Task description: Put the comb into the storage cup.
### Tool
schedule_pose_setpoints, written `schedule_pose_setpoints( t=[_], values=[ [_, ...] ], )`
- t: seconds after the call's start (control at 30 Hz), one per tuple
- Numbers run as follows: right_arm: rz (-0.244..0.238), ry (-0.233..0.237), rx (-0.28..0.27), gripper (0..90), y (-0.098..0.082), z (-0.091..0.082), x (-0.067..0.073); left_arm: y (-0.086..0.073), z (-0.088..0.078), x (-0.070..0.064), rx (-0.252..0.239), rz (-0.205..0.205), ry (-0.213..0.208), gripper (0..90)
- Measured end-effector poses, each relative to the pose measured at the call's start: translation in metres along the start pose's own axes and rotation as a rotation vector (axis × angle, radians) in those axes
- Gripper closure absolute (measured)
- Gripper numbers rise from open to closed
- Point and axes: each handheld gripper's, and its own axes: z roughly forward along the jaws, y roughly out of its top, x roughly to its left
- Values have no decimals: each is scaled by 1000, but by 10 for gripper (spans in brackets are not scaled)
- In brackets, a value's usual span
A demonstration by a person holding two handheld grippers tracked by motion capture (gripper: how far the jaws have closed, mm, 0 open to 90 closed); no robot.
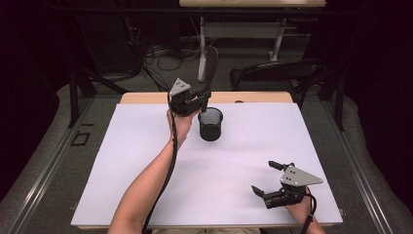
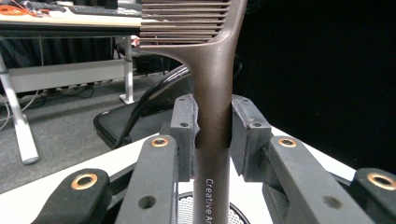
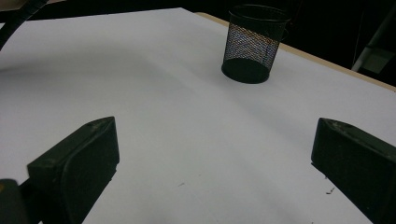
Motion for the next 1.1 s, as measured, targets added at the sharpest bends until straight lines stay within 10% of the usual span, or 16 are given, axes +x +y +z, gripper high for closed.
schedule_pose_setpoints(
  t=[1.1],
  values=[
    [2, 0, -3, 4, 0, -1, -1, -14, 19, -1, -26, 10, 1, 723]
  ],
)
